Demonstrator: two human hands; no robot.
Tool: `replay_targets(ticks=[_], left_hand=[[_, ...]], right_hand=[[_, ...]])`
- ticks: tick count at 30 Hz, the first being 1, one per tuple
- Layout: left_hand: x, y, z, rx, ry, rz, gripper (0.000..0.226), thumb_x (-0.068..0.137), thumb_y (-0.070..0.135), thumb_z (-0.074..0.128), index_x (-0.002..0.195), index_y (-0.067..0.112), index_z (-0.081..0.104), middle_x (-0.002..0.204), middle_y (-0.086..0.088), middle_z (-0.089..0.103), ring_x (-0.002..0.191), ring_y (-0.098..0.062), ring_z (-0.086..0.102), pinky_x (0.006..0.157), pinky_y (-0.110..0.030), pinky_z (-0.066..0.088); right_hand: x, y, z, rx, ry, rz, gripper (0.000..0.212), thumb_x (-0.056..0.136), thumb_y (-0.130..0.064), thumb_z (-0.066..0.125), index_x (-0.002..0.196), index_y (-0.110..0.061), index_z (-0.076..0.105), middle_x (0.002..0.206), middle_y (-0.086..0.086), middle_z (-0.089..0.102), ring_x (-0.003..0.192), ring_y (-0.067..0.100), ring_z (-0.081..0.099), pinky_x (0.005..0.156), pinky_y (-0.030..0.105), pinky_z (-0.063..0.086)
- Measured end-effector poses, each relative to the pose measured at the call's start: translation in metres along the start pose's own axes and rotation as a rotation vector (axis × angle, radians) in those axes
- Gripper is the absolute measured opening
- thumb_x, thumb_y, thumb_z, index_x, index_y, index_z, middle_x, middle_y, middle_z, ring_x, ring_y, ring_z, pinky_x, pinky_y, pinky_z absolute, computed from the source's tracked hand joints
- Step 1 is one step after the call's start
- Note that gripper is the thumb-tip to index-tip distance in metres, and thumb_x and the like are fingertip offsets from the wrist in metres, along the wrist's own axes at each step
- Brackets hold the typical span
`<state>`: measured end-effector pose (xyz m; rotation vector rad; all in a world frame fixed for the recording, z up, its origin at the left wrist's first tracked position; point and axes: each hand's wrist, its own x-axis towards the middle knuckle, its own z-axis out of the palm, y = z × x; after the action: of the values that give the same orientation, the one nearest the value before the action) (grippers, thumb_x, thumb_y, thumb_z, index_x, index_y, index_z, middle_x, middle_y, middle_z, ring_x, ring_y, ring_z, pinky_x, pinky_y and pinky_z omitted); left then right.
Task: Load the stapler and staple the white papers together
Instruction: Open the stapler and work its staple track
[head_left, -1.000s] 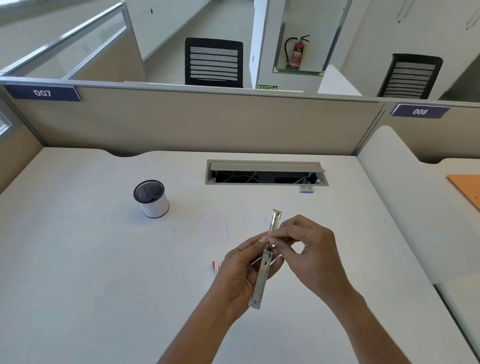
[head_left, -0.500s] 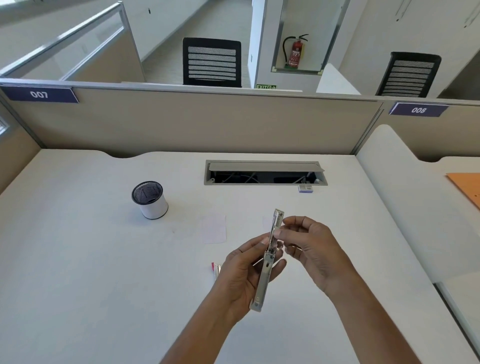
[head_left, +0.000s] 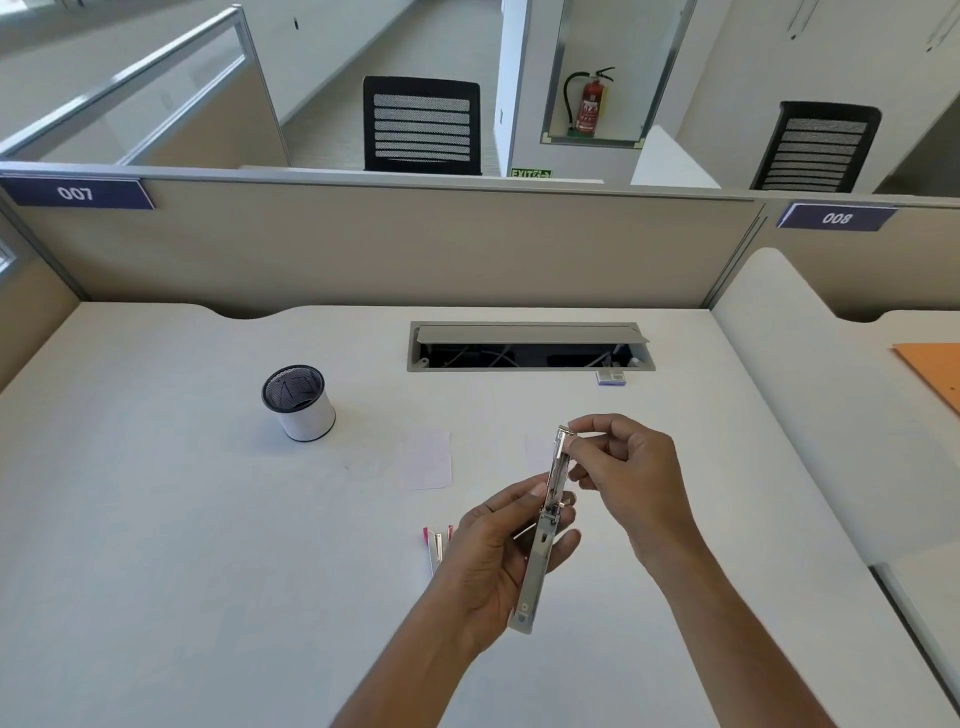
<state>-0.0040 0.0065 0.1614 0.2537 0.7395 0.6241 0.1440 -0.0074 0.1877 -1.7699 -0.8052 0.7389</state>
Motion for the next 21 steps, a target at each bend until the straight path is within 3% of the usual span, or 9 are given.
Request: replay_targets(ticks=[4, 7, 10, 12, 14, 16, 18, 21], left_hand=[[0.001, -0.001, 0.001, 0.000, 0.005, -0.007, 0.023, 0.093, 0.002, 0.064, 0.112, -0.006, 0.072, 0.102, -0.026, 0.073, 0.075, -0.025, 0.073, 0.070, -0.036, 0.064], [0.001, 0.001, 0.001, -0.004, 0.002, -0.004, 0.018, 0.092, 0.001, 0.064, 0.105, -0.005, 0.075, 0.101, -0.026, 0.072, 0.074, -0.025, 0.072, 0.070, -0.036, 0.064], [0.003, 0.003, 0.000, -0.011, -0.004, 0.002, 0.018, 0.094, 0.000, 0.061, 0.105, -0.006, 0.075, 0.098, -0.024, 0.072, 0.073, -0.024, 0.071, 0.070, -0.035, 0.064], [0.005, 0.005, 0.000, -0.009, 0.009, 0.005, 0.020, 0.095, -0.001, 0.061, 0.110, -0.008, 0.072, 0.093, -0.020, 0.071, 0.073, -0.022, 0.071, 0.068, -0.033, 0.063], [0.007, 0.006, 0.000, 0.001, 0.017, 0.014, 0.023, 0.096, -0.002, 0.059, 0.114, -0.007, 0.072, 0.094, -0.019, 0.071, 0.075, -0.021, 0.070, 0.066, -0.030, 0.062], [0.007, 0.007, 0.001, 0.006, 0.006, 0.019, 0.023, 0.095, -0.001, 0.059, 0.112, -0.005, 0.074, 0.098, -0.020, 0.071, 0.077, -0.021, 0.069, 0.067, -0.030, 0.062], [0.008, 0.006, 0.003, 0.006, -0.005, 0.019, 0.022, 0.094, -0.001, 0.060, 0.110, -0.006, 0.075, 0.101, -0.022, 0.072, 0.079, -0.021, 0.069, 0.071, -0.030, 0.064], [0.007, 0.005, 0.005, 0.003, -0.017, 0.013, 0.023, 0.094, 0.000, 0.061, 0.111, -0.006, 0.074, 0.099, -0.021, 0.071, 0.081, -0.022, 0.069, 0.071, -0.030, 0.063]], right_hand=[[0.001, 0.001, -0.002, -0.032, 0.016, -0.043, 0.005, 0.088, -0.018, 0.075, 0.085, -0.023, 0.076, 0.067, -0.002, 0.075, 0.057, 0.014, 0.071, 0.070, 0.040, 0.062], [-0.003, 0.002, -0.005, -0.087, 0.035, -0.100, 0.003, 0.091, -0.027, 0.073, 0.091, -0.026, 0.076, 0.078, -0.008, 0.077, 0.067, 0.013, 0.074, 0.074, 0.040, 0.064], [-0.015, -0.002, -0.012, -0.147, 0.029, -0.239, 0.019, 0.088, -0.040, 0.073, 0.100, -0.027, 0.074, 0.095, -0.014, 0.075, 0.081, 0.009, 0.072, 0.072, 0.031, 0.062], [-0.026, -0.004, -0.016, -0.122, -0.107, -0.380, 0.028, 0.081, -0.043, 0.077, 0.102, -0.024, 0.074, 0.101, -0.011, 0.074, 0.087, 0.015, 0.070, 0.070, 0.027, 0.060], [-0.035, -0.002, -0.018, -0.214, -0.218, -0.539, 0.029, 0.080, -0.038, 0.082, 0.104, -0.024, 0.074, 0.101, -0.012, 0.071, 0.089, 0.015, 0.068, 0.073, 0.023, 0.057], [-0.035, 0.004, -0.017, -0.302, -0.203, -0.660, 0.023, 0.080, -0.023, 0.086, 0.101, -0.024, 0.076, 0.097, -0.015, 0.071, 0.088, 0.008, 0.068, 0.077, 0.020, 0.054], [-0.032, 0.008, -0.015, -0.317, -0.136, -0.708, 0.019, 0.082, -0.009, 0.083, 0.096, -0.021, 0.078, 0.093, -0.014, 0.071, 0.085, 0.005, 0.069, 0.078, 0.019, 0.055], [-0.022, 0.012, -0.012, -0.286, -0.075, -0.675, 0.015, 0.085, -0.006, 0.080, 0.095, -0.017, 0.080, 0.090, -0.013, 0.073, 0.082, 0.008, 0.071, 0.076, 0.024, 0.057]])
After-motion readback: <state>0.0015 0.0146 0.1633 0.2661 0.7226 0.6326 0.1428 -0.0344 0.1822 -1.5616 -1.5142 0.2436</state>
